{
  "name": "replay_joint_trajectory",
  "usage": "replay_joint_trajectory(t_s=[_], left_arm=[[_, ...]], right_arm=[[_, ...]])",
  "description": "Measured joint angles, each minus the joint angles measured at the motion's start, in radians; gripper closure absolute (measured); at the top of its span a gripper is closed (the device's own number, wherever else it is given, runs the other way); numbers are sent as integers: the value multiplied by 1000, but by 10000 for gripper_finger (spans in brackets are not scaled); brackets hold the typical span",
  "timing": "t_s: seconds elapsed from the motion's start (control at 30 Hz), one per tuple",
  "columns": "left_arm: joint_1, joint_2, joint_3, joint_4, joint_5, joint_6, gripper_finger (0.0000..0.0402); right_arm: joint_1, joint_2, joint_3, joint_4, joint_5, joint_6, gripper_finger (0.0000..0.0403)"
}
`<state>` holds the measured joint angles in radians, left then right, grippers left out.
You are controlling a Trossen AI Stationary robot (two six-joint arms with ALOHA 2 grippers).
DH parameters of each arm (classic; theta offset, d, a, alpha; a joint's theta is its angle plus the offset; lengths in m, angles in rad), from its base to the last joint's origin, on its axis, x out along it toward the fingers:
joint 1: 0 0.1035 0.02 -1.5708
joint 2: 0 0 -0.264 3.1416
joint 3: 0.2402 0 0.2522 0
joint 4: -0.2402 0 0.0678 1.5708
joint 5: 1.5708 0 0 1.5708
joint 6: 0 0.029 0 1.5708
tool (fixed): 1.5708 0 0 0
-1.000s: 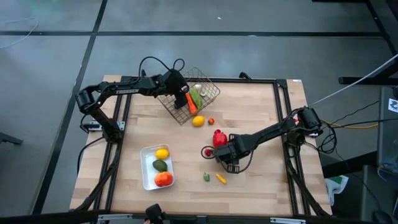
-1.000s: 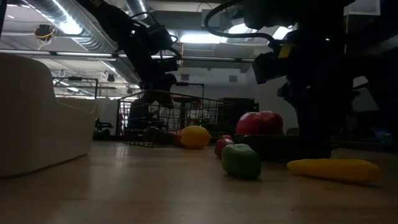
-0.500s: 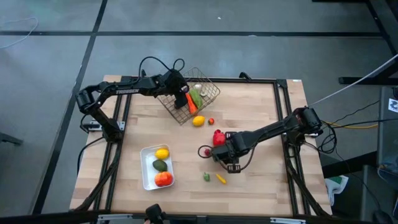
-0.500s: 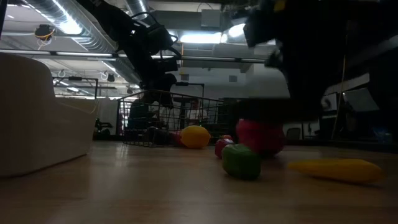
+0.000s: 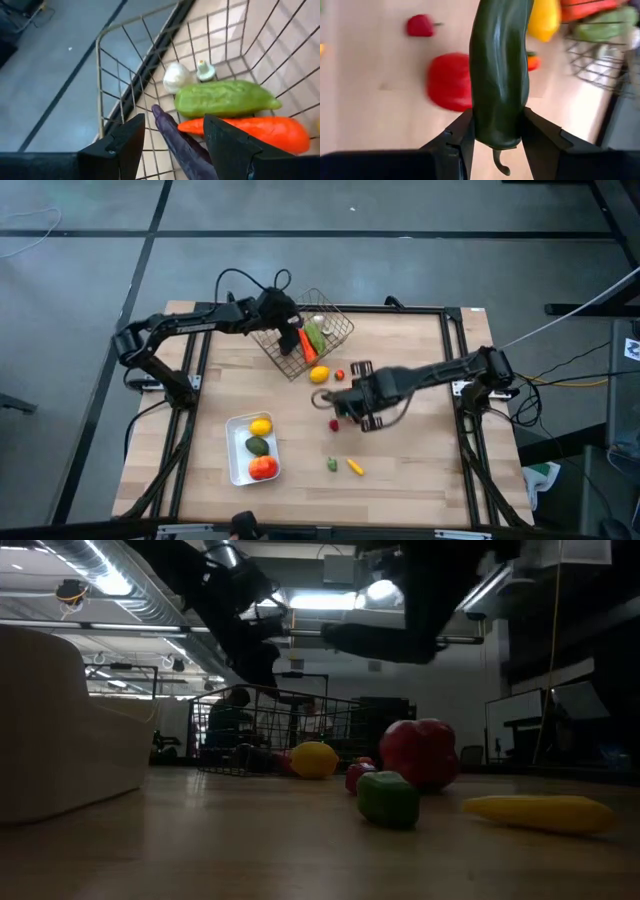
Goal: Sort produce into baskets
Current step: Put the green chili pepper into the gold wire basket
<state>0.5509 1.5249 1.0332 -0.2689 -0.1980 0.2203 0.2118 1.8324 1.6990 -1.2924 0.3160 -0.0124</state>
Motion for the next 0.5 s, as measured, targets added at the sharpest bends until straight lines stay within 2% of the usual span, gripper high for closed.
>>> replay_joint_trajectory(t_s=[0.2, 0.5], left_arm=[[-28, -101, 0, -12, 0, -13, 204], [-136, -222, 0, -41, 1, -52, 204]], right_arm=[[-154, 0, 23, 42, 22, -152, 265], [-376, 0, 23, 236, 5, -374, 265]])
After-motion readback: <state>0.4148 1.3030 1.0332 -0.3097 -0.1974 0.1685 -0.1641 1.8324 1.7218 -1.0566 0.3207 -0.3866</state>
